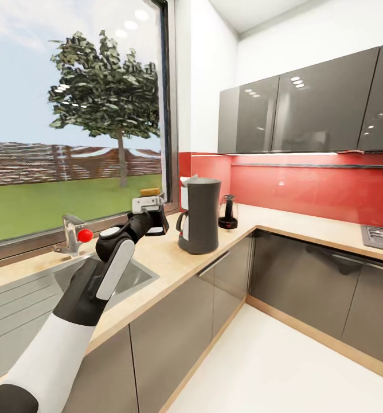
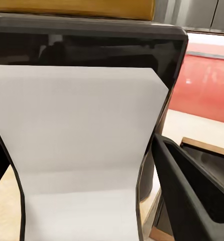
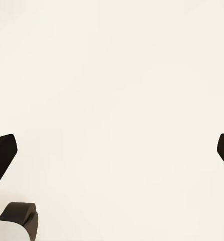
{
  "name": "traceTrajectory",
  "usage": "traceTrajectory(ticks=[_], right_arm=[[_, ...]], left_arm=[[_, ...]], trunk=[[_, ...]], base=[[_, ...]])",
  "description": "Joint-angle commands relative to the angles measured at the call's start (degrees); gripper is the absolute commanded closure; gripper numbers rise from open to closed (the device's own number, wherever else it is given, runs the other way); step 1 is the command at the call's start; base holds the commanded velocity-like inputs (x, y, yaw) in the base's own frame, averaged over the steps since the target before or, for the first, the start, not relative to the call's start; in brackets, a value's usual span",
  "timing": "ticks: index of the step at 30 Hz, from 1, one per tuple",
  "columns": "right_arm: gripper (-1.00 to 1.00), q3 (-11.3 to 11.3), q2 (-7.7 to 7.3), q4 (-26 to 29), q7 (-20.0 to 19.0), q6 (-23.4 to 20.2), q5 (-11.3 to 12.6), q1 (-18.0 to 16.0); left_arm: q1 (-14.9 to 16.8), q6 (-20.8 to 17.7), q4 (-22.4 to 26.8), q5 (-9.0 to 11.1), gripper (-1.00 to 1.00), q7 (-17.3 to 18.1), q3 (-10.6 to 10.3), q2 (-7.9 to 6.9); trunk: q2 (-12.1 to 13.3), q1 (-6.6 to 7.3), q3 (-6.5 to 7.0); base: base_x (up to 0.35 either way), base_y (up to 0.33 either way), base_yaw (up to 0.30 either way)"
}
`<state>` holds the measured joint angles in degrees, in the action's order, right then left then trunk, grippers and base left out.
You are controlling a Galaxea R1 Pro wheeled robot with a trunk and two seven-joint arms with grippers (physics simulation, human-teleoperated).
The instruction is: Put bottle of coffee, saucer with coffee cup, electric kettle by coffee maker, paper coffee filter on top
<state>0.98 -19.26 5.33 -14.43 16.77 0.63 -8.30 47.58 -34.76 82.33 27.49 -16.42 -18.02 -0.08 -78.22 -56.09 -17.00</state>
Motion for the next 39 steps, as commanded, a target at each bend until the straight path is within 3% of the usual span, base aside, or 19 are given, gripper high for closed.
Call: traceTrajectory(ticks=[1,9,11,23,39], right_arm=[[-1.00,0.08,-0.02,-0.05,-0.17,0.19,0.07,-0.05],[-1.00,0.08,0.00,-0.10,-0.16,0.19,0.07,-0.05],[-1.00,0.08,0.01,-0.12,-0.16,0.19,0.07,-0.05],[-1.00,0.09,0.00,-0.14,-0.16,0.21,0.07,0.04],[-1.00,0.09,0.01,-0.14,-0.17,0.22,0.07,0.04]], left_arm=[[0.04,-0.10,0.00,0.48,1.00,-0.45,-0.07,-0.01],[-1.19,13.55,-11.78,0.51,1.00,-0.38,-0.69,0.21],[-1.23,14.51,-12.80,0.53,1.00,-0.37,-1.00,0.27],[-1.27,15.50,-14.36,0.51,1.00,-0.36,-3.27,0.34],[-1.27,15.43,-14.66,0.38,1.00,-0.43,-3.51,0.34]], trunk=[[-0.04,0.00,-0.08],[-0.04,0.00,-0.08],[-0.04,0.00,-0.08],[-0.04,0.00,-0.08],[-0.04,0.00,-0.08]], base=[[0.006,-0.005,0.000],[0.001,-0.001,0.000],[0.000,0.000,0.000],[0.059,0.000,0.000],[0.073,-0.017,0.000]])
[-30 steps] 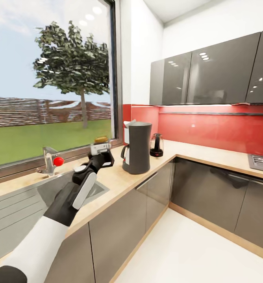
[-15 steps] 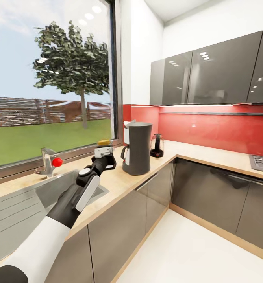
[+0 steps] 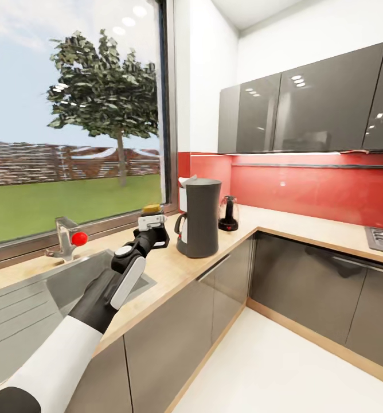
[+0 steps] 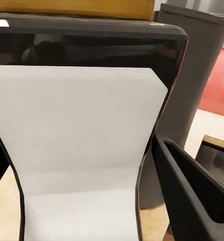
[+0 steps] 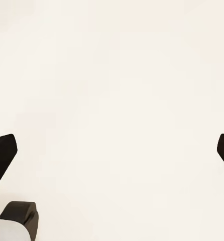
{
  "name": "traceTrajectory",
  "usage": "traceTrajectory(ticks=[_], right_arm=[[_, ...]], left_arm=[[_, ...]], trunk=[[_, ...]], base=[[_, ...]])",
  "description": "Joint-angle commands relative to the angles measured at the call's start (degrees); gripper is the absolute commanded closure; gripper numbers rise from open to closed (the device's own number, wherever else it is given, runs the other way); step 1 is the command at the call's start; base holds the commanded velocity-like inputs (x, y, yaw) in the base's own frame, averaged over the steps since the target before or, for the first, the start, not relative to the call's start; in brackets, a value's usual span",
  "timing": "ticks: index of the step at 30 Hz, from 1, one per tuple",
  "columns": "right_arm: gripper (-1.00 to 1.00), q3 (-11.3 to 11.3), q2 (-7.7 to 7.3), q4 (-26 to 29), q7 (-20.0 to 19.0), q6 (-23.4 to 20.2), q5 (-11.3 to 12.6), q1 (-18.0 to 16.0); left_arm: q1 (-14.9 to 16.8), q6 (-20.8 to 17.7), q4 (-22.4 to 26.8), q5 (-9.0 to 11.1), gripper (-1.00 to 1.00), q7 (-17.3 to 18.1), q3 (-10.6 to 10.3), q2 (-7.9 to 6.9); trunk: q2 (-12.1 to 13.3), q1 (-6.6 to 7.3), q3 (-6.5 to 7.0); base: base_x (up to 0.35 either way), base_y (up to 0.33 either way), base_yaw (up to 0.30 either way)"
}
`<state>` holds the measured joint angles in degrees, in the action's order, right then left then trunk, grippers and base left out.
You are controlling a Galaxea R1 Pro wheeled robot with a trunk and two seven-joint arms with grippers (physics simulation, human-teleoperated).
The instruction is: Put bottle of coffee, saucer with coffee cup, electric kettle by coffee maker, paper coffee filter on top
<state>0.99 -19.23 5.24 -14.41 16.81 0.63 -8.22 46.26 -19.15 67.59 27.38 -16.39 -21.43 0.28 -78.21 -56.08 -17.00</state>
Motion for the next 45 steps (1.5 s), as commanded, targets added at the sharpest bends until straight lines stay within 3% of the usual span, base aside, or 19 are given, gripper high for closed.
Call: traceTrajectory(ticks=[1,25,45], right_arm=[[-1.00,0.09,-0.02,-0.05,-0.18,0.19,0.07,-0.05],[-1.00,0.15,0.21,-0.05,-0.27,-0.02,0.07,-0.05],[-1.00,0.12,0.33,-0.05,-0.24,0.09,0.07,-0.05]], left_arm=[[0.06,-0.19,0.08,0.48,1.00,-0.44,-0.11,-0.02],[0.06,-0.19,0.20,0.57,1.00,-0.40,-0.11,-0.02],[0.06,-0.19,0.26,0.57,1.00,-0.40,-0.11,-0.02]], trunk=[[-0.05,-0.01,-0.08],[-0.05,-0.01,-0.08],[-0.05,-0.01,-0.08]], base=[[0.012,-0.020,0.044],[0.025,-0.071,0.035],[0.029,-0.026,0.157]])
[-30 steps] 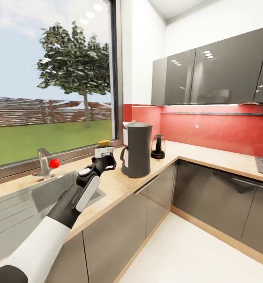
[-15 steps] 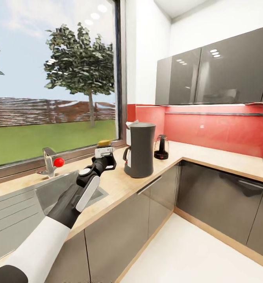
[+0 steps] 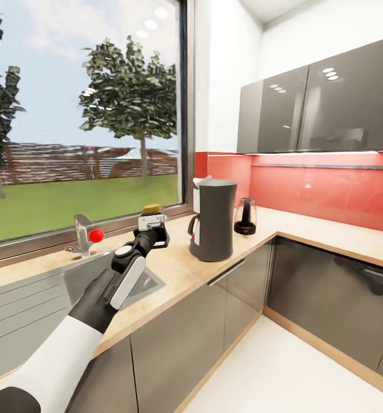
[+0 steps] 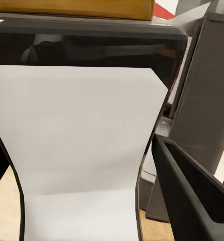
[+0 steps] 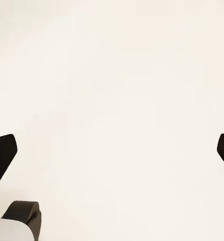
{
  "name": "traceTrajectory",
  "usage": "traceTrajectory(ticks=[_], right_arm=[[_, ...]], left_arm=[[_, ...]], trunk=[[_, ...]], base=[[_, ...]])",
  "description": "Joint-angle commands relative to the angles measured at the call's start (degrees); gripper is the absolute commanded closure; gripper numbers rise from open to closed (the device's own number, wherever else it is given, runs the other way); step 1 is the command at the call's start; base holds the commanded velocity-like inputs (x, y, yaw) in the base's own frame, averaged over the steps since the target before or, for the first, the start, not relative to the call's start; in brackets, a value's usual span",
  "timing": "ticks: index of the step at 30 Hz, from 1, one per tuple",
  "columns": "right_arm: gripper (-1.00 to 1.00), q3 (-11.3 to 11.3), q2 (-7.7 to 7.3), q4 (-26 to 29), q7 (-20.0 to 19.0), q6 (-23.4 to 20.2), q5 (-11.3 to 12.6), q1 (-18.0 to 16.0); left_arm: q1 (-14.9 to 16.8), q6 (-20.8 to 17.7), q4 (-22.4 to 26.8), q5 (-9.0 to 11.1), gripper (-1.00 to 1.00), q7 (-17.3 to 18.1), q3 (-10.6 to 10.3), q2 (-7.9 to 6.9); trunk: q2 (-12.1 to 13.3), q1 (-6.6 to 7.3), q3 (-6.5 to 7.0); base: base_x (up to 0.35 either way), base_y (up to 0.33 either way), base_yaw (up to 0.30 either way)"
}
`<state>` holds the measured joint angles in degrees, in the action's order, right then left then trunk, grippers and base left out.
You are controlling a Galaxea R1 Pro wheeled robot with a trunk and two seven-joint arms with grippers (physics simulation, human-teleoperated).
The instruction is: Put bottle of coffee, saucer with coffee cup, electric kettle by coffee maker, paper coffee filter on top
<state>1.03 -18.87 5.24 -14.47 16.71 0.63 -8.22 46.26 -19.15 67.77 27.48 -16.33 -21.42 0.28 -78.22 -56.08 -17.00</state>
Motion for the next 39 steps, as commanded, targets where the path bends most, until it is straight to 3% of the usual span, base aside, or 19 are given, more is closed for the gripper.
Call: traceTrajectory(ticks=[1,32,39], right_arm=[[-1.00,0.09,-0.02,-0.05,-0.18,0.18,0.07,-0.04],[-1.00,-0.06,-0.02,-0.05,-0.21,0.25,0.07,0.04],[-1.00,0.02,-0.02,-0.05,-0.21,0.25,0.07,0.04]], left_arm=[[0.06,-0.18,0.08,0.47,1.00,-0.46,-0.11,-0.02],[0.06,-0.18,-0.18,0.38,1.00,-0.54,-0.19,-0.02],[0.06,-0.21,-3.26,0.30,1.00,-0.54,-0.35,0.05]], trunk=[[-0.05,-0.01,-0.08],[-0.05,-0.01,-0.08],[-0.05,-0.01,-0.08]], base=[[0.038,-0.027,0.019],[0.079,-0.057,0.001],[0.004,-0.002,0.000]])
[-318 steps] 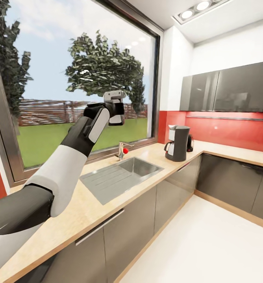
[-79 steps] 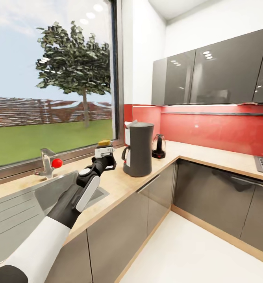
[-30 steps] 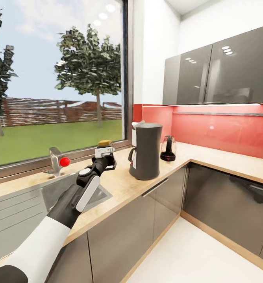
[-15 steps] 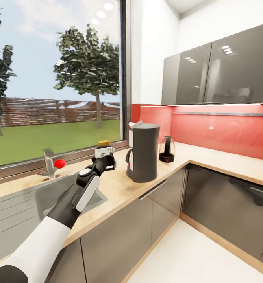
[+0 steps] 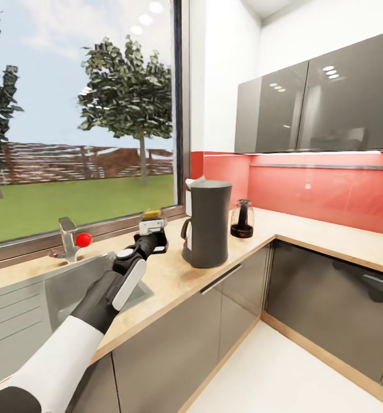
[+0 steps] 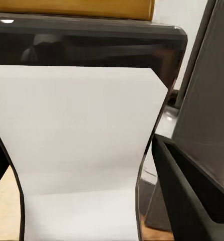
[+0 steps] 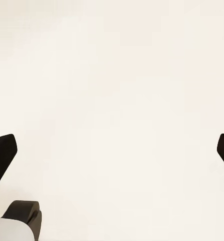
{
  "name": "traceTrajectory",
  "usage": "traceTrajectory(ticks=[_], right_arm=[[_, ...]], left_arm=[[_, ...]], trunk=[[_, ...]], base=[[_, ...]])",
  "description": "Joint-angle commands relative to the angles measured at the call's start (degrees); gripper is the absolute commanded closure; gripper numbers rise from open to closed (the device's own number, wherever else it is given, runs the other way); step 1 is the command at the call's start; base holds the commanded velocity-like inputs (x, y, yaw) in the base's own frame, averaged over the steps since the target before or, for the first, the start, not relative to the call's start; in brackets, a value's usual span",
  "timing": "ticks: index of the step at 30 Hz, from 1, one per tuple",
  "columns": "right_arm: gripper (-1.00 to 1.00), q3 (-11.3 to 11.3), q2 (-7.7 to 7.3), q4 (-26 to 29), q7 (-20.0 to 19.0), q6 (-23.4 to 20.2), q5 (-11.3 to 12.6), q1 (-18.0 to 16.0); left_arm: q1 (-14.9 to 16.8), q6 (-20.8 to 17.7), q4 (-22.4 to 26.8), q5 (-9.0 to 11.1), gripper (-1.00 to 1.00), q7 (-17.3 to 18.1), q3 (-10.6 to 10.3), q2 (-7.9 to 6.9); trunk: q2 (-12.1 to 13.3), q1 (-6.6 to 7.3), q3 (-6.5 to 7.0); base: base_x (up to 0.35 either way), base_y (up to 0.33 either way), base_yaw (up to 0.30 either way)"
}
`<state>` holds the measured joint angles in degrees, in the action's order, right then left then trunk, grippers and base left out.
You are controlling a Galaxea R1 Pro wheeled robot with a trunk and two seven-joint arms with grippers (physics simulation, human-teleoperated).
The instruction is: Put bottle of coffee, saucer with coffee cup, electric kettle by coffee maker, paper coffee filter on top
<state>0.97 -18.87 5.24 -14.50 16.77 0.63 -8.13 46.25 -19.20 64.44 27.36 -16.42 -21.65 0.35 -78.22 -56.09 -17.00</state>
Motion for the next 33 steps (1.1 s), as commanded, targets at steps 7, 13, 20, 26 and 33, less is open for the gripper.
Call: traceTrajectory(ticks=[7,13,20,26,33], right_arm=[[-1.00,0.08,-0.02,-0.05,-0.18,0.16,0.03,-0.04],[-1.00,0.08,-0.02,-0.05,-0.18,0.16,0.03,-0.04],[-1.00,0.08,-0.02,-0.05,-0.18,0.19,0.04,-0.04],[-1.00,0.08,-0.02,-0.05,-0.18,0.19,0.07,-0.04],[-1.00,0.08,-0.02,-0.05,-0.16,0.19,0.07,-0.04]], left_arm=[[0.06,-0.06,-2.56,0.26,1.00,-0.43,-0.18,1.06],[0.06,0.89,-5.82,-2.72,1.00,-0.37,-0.08,2.82],[0.06,1.61,-6.41,-3.51,1.00,-0.37,0.05,3.01],[0.06,1.62,-6.43,-3.53,1.00,-0.37,0.05,3.03],[0.06,1.63,-6.43,-3.54,1.00,-0.37,0.05,3.02]], trunk=[[-0.05,0.00,-0.07],[-0.05,0.00,-0.07],[-0.05,0.00,-0.07],[-0.05,0.00,-0.07],[-0.05,0.00,-0.07]], base=[[0.003,0.000,0.000],[0.035,0.000,0.000],[0.029,0.000,0.000],[0.024,-0.003,0.000],[0.009,-0.067,0.000]])
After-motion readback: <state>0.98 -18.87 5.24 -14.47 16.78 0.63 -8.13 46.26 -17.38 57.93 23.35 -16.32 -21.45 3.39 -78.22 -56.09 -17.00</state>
